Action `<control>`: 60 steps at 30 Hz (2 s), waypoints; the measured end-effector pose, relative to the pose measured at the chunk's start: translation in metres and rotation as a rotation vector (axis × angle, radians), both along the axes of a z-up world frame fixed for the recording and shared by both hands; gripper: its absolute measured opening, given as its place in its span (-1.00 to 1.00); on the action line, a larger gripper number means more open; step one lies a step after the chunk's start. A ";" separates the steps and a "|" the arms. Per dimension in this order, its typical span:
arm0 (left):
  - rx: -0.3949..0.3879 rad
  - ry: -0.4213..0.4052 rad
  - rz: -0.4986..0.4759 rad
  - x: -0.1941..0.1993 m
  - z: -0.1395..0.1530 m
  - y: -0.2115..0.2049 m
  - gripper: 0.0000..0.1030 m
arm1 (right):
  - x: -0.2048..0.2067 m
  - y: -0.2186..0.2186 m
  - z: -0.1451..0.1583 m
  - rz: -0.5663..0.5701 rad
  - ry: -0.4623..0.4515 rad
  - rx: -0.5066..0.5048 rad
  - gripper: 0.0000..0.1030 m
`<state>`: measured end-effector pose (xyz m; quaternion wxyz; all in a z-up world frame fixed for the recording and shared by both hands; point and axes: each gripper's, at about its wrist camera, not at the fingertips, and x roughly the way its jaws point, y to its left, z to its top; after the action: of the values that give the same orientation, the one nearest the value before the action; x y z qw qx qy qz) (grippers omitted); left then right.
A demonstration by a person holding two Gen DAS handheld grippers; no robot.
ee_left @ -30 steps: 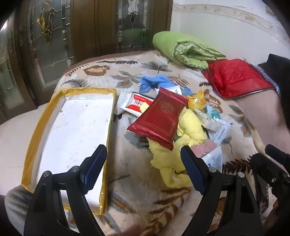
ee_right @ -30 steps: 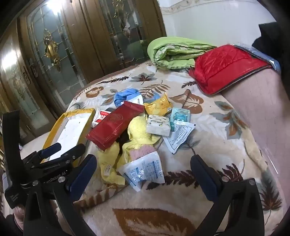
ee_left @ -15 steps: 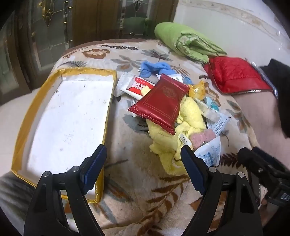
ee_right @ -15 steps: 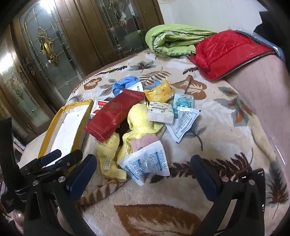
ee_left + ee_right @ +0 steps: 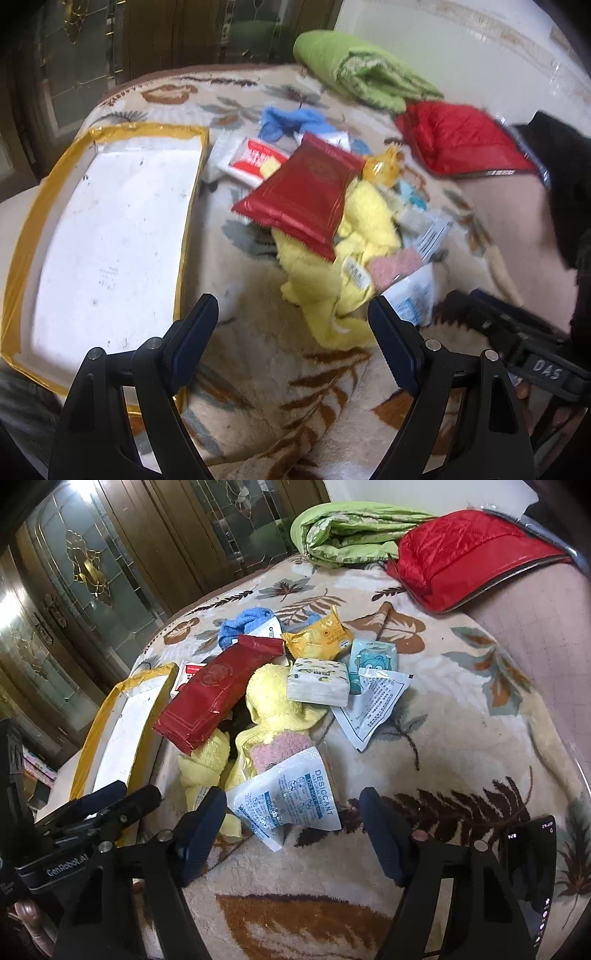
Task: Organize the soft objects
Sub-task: 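Move both tools toward the pile of items beside the tray, then grasp the red snack packet with the left tool while the right grasps the desiccant packet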
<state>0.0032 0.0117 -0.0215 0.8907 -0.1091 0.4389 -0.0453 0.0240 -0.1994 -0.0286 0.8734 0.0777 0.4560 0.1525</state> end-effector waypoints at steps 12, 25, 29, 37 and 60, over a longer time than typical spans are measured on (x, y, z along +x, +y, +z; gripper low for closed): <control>-0.029 0.009 -0.001 0.008 -0.001 0.007 0.63 | -0.010 0.010 -0.021 -0.004 0.066 -0.027 0.44; 0.004 0.026 0.022 0.019 0.001 0.009 0.63 | -0.002 0.013 -0.029 0.007 0.099 0.002 0.45; 0.010 -0.006 -0.009 0.035 0.016 0.004 0.63 | -0.003 0.013 -0.027 0.013 0.085 -0.002 0.45; 0.034 -0.084 -0.063 0.055 0.058 0.008 0.63 | -0.004 0.008 -0.028 0.012 0.106 0.030 0.56; 0.098 0.109 -0.125 0.132 -0.016 -0.022 0.63 | 0.031 0.014 -0.050 -0.041 0.145 -0.026 0.31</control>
<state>0.1355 -0.0106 -0.0378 0.8654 -0.0401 0.4942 -0.0732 0.0549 -0.1854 -0.0785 0.8420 0.0863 0.5183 0.1226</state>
